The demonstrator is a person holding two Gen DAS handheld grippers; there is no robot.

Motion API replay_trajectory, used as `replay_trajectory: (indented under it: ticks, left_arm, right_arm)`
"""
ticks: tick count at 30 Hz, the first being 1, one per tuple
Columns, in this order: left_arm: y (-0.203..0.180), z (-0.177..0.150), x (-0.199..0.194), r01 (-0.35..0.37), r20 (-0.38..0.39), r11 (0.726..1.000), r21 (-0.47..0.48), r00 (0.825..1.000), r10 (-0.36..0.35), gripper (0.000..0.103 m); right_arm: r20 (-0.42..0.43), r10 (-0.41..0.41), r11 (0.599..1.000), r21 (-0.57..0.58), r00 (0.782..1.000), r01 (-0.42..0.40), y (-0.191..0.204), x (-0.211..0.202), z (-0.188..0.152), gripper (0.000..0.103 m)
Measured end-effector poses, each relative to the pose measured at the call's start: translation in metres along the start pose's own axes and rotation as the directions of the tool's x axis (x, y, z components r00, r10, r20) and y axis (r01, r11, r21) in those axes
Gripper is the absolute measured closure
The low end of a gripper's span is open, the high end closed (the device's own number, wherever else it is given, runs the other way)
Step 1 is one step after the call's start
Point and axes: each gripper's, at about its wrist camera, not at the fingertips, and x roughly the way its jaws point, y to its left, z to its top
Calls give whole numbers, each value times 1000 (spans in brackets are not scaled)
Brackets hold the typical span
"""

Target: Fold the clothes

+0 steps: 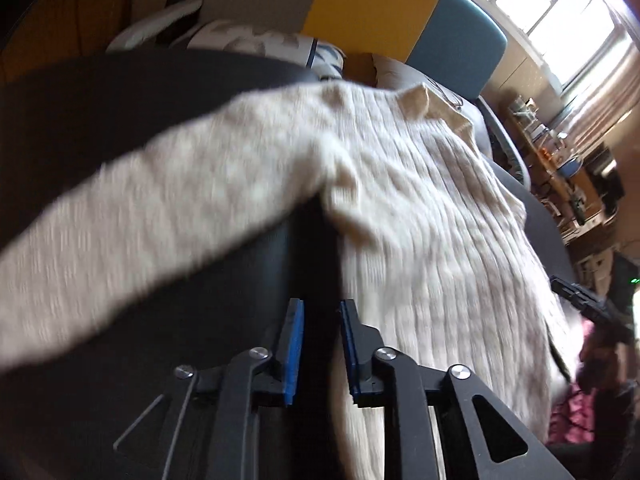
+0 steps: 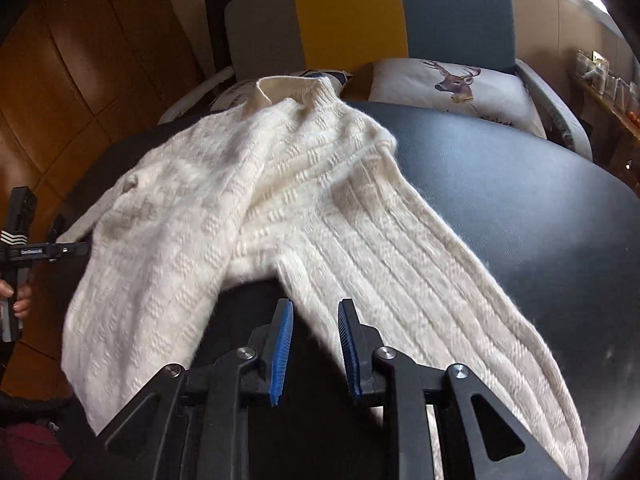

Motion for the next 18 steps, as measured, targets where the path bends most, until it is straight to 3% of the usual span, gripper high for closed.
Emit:
replay_trajectory:
  ticks: [4,9,10,11,12,18]
  left_arm:
    - [-9,-40,-1,85,-36,995,-48,996,-87,56]
    - [-27,-57,2,79,-35,997,-20,996,-79,53]
    - [-28,-57,2,69,-28,997,-18,997,-70,58]
    - [-29,-56,2,60,-22,998,-17,998,-60,87]
    - [-30,-56,2,51,-16,999,-15,999,-51,91]
    - [-31,-54,0,13,17,999,-37,1000,-13,92]
  right_arm:
    - [-32,-198,980,-13,980,198,-3,13,-14,79]
    - [-22,-216,975,48,976,217,-23,21,-20,79]
    - [-17,-208,976,65,978,209,-26,19,-21,79]
    - [-14,-174,980,95,985,174,-29,16,-22,79]
    - [-10,-140,982,124,990,140,-31,12,-23,79]
    - [34,64,954,291,997,-71,-45,-11,-30,77]
